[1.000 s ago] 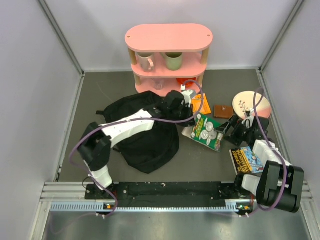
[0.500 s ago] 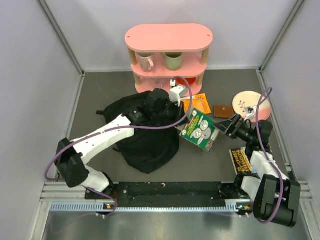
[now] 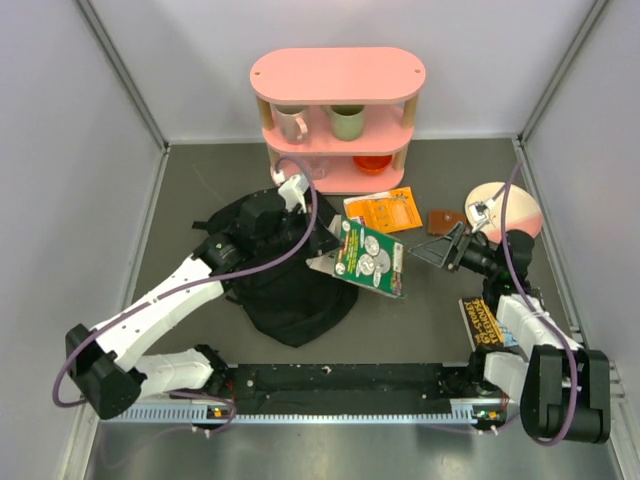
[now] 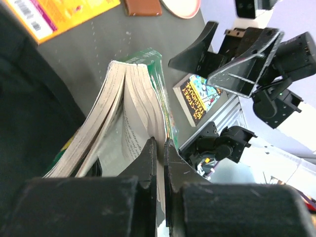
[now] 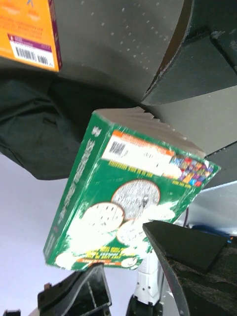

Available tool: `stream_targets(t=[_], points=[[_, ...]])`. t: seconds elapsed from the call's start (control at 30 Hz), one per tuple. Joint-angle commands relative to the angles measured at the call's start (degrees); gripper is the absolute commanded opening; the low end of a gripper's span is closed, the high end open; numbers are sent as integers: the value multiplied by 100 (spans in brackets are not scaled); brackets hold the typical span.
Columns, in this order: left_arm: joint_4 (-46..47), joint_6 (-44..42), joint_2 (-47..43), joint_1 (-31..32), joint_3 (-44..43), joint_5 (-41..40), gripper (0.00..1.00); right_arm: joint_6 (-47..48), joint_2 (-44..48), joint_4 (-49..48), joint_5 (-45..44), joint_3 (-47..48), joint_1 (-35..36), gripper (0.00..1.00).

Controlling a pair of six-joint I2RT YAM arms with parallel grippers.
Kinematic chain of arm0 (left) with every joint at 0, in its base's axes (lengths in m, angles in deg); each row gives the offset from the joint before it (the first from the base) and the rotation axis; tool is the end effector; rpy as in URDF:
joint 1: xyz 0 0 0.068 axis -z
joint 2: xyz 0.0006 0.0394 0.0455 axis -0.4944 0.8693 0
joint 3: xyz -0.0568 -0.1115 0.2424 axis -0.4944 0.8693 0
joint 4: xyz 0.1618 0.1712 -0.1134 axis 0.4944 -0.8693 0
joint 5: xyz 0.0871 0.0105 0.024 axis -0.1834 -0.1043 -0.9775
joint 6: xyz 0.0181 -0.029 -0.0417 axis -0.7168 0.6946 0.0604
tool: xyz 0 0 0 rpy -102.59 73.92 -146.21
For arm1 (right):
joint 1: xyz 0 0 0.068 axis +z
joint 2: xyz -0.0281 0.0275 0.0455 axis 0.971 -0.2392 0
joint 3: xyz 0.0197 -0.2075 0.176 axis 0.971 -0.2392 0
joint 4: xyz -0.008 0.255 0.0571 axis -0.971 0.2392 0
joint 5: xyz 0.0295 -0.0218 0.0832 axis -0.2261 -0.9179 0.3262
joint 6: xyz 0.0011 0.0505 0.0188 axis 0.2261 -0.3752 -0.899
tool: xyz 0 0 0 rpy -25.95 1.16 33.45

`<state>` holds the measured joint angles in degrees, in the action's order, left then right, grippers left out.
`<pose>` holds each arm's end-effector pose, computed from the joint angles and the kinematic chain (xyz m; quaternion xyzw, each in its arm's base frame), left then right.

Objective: Pack the student bag
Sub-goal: Pick up the book from the center of the board.

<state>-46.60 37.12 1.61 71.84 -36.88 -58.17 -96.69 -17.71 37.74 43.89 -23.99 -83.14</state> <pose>0.1946 -0.1891 0.3531 0.0802 0.8283 -0.4440 0.3323 0.1997 0.0072 0.2068 0.0224 0.7309 0.5716 0.3721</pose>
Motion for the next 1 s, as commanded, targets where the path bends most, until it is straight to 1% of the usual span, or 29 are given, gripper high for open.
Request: stream_targets(t=[0.0, 0.03, 0.1, 0.13, 0.17, 0.27, 0.33, 0.37, 0.47, 0.5, 0.6, 0.63, 0.7, 0.83, 0.87, 0.9, 0.97], points=[[249, 930, -615, -47, 481, -228, 0, 663, -59, 788, -73, 675, 529, 99], [240, 1078, -650, -203, 621, -185, 0, 768, -94, 868, -143, 763, 601, 99], [581, 1211, -720, -502, 1122, 87, 0, 787, -269, 922, -354, 764, 663, 99], [661, 1220, -729, -591, 1271, 132, 0, 743, -348, 869, -442, 720, 828, 99], [749, 1194, -747, -670, 1516, 132, 0, 717, -427, 756, -460, 702, 856, 99], [820, 966, -747, -951, 1755, 89, 0, 559, -849, 334, -504, 588, 997, 99], [802, 668, -686, -1092, 1800, -52, 0, 515, -1209, 201, -557, 553, 1128, 99], [793, 562, -633, -1128, 1792, -78, 0, 480, -1341, -69, -557, 536, 1164, 99], [829, 254, -344, -1303, 1686, 158, 0, 208, -1798, -589, -531, 483, 1339, 99], [750, 132, -151, -1321, 1642, 176, 0, 59, -2025, -886, -531, 500, 1383, 99], [469, -167, 226, -1356, 1405, 220, 0, -135, -2317, -1222, -566, 588, 1586, 99], [190, -220, 315, -1365, 1265, 194, 0, -136, -2483, -1232, -627, 623, 1621, 99], [91, -352, 474, -1374, 1247, 159, 5, -136, -2695, -1276, -662, 693, 1709, 99], [187, -449, 527, -1392, 1457, 36, 25, -259, -3231, -1618, -759, 720, 1797, 99], [196, -458, 519, -1400, 1484, 27, 31, -276, -3397, -1653, -768, 729, 1797, 99], [187, -502, 501, -1400, 1501, 18, 47, -303, -3468, -1697, -794, 703, 1823, 99], [178, -537, 414, -1400, 1580, -34, 62, -303, -3635, -1750, -917, 659, 1841, 99]])
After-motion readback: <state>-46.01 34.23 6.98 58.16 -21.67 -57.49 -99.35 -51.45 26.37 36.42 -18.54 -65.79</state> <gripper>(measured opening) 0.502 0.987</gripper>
